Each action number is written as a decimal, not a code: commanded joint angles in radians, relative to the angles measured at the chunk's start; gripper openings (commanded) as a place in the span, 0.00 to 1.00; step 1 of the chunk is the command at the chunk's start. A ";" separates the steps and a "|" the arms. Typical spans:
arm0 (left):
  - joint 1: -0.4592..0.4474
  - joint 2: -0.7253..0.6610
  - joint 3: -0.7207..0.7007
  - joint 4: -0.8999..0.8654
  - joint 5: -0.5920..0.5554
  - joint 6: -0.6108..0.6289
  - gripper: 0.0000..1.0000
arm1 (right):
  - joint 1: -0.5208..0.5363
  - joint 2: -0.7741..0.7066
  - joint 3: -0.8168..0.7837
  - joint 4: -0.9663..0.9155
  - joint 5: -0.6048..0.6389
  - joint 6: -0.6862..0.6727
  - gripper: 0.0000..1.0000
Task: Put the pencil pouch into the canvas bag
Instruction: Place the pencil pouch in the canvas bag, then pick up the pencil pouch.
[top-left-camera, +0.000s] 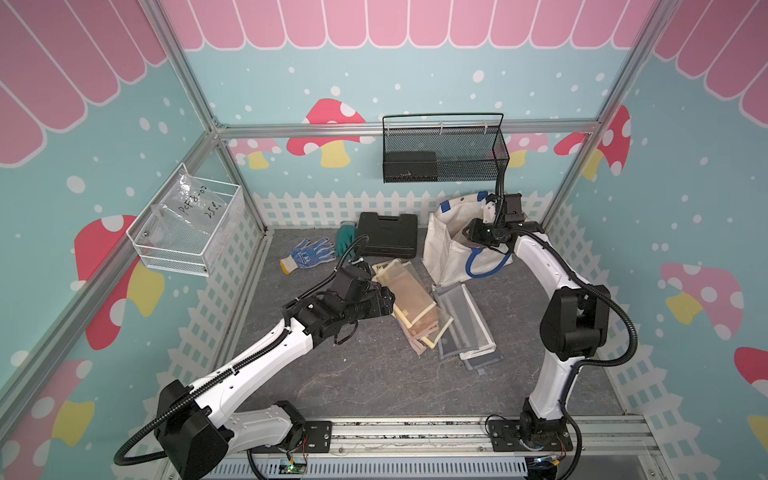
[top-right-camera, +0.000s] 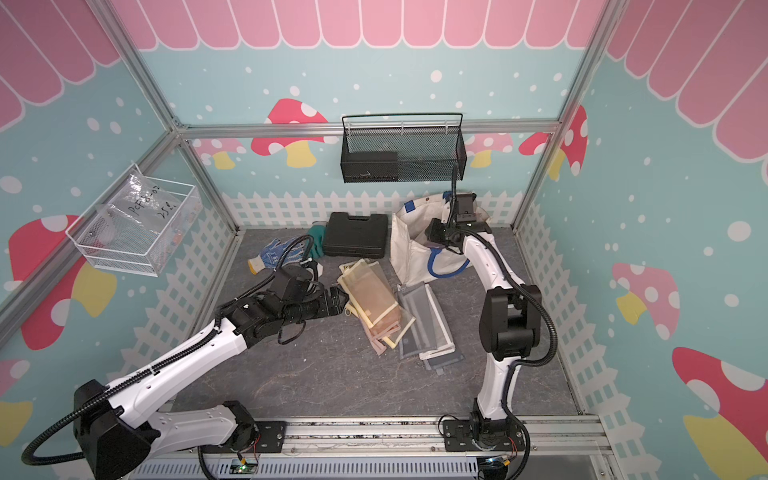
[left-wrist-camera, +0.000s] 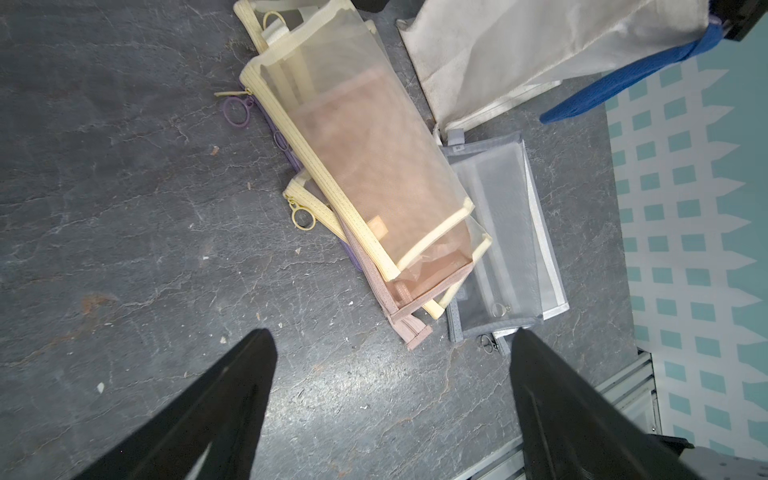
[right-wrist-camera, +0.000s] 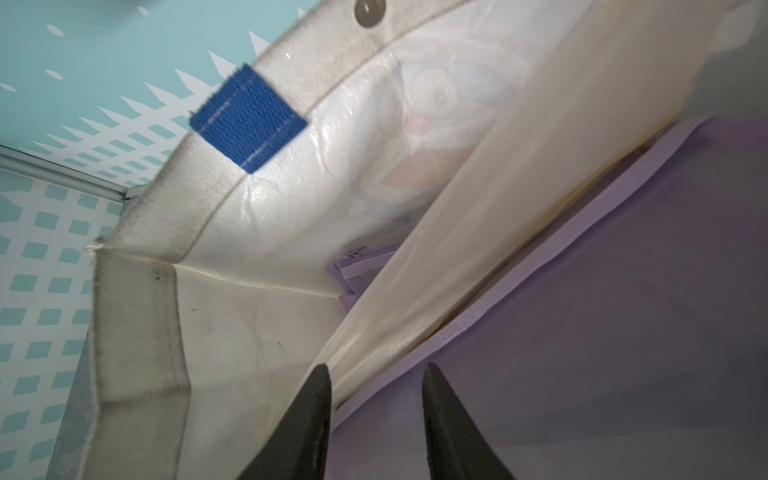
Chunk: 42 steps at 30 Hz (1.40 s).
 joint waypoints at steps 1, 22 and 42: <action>0.007 -0.015 0.016 -0.026 -0.016 -0.020 0.89 | 0.041 -0.019 0.102 -0.065 0.051 -0.099 0.45; 0.125 -0.001 -0.130 -0.045 0.144 0.002 0.99 | 0.491 -0.328 -0.320 -0.113 0.122 -0.179 0.78; 0.127 0.141 -0.296 0.299 0.188 -0.218 0.84 | 0.504 0.006 -0.201 -0.096 0.137 -0.138 0.64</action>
